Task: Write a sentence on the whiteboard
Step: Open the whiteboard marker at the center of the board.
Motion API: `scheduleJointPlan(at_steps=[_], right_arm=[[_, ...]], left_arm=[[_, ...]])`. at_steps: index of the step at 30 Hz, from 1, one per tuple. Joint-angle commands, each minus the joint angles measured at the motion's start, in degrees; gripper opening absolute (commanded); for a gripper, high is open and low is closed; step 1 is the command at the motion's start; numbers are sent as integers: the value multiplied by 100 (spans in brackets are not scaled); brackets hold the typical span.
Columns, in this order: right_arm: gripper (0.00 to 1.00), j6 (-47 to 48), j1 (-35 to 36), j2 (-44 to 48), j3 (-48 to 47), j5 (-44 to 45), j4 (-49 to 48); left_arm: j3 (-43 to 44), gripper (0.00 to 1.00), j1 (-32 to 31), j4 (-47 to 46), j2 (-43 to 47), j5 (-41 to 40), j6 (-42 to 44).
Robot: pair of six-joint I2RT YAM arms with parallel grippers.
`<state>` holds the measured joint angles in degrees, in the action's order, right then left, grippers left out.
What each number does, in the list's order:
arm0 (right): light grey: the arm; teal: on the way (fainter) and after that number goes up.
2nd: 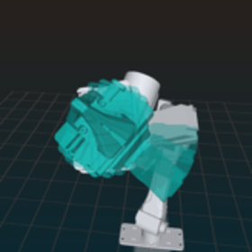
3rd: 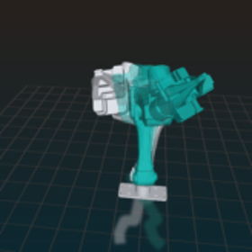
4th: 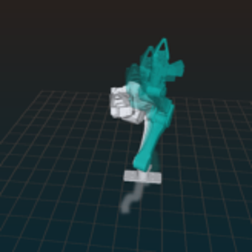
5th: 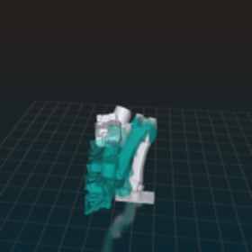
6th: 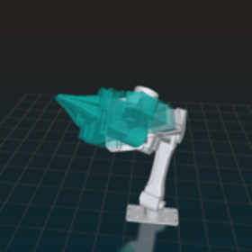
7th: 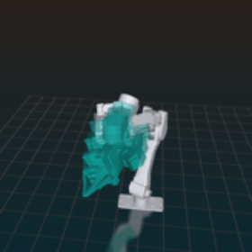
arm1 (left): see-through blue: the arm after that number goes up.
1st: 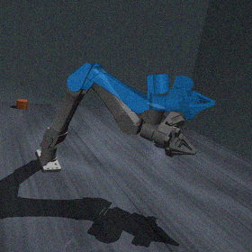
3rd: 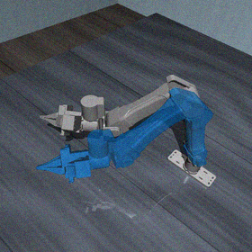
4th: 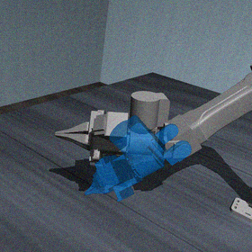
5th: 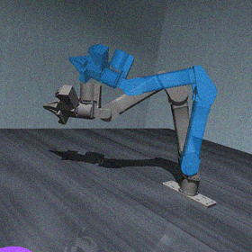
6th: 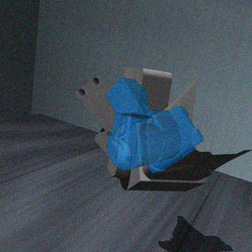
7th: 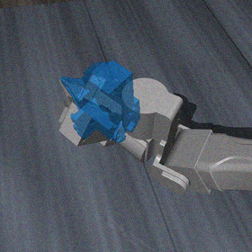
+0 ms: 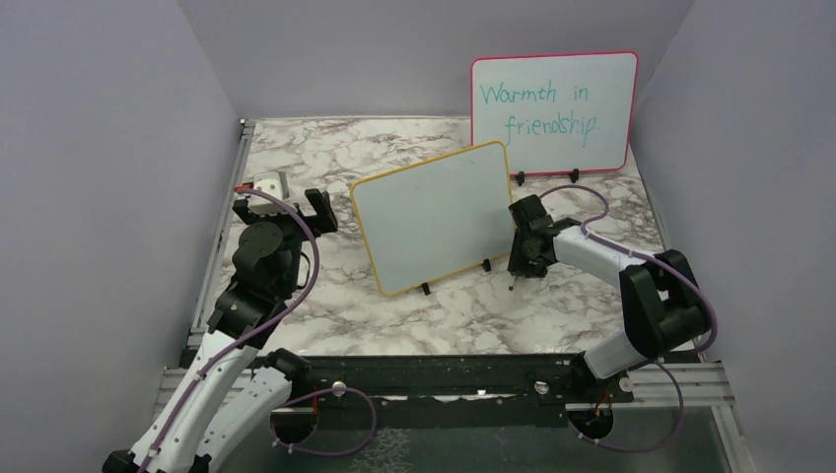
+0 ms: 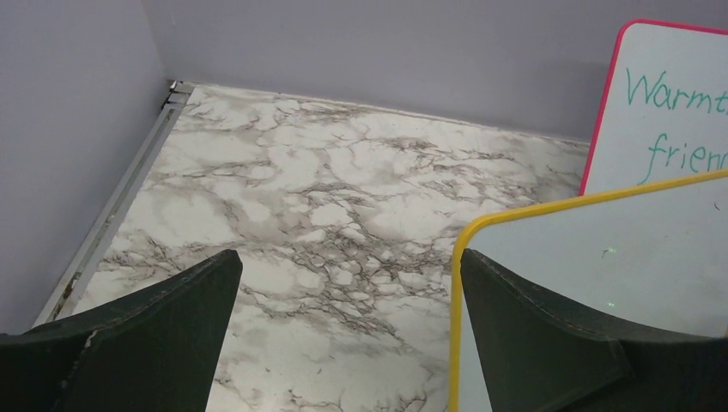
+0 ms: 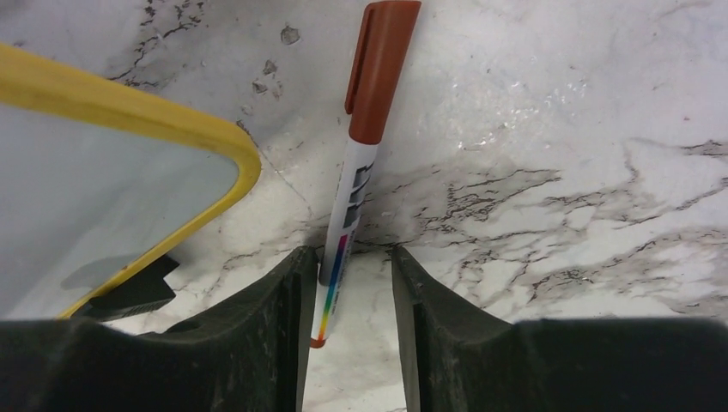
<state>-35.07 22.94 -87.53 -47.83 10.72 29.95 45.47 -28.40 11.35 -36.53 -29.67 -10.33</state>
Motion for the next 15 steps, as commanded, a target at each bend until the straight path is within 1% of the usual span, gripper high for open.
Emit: scheduleJointPlan(at_steps=[1, 3, 6, 11, 15], right_arm=[[41, -131, 35, -160, -122, 382, 222], [38, -133, 35, -141, -58, 473, 253], [30, -175, 30, -3, 76, 644, 281], [11, -200, 30, 145, 183, 890, 323], [4, -244, 28, 302, 267, 762, 223]], left_arm=[[-138, 99, 366, -347, 185, 795, -221], [-144, 99, 378, -349, 199, 831, -211], [-157, 99, 379, -336, 199, 838, -190], [-217, 99, 379, -413, 247, 1040, -204], [-304, 99, 379, -492, 214, 1271, -274]])
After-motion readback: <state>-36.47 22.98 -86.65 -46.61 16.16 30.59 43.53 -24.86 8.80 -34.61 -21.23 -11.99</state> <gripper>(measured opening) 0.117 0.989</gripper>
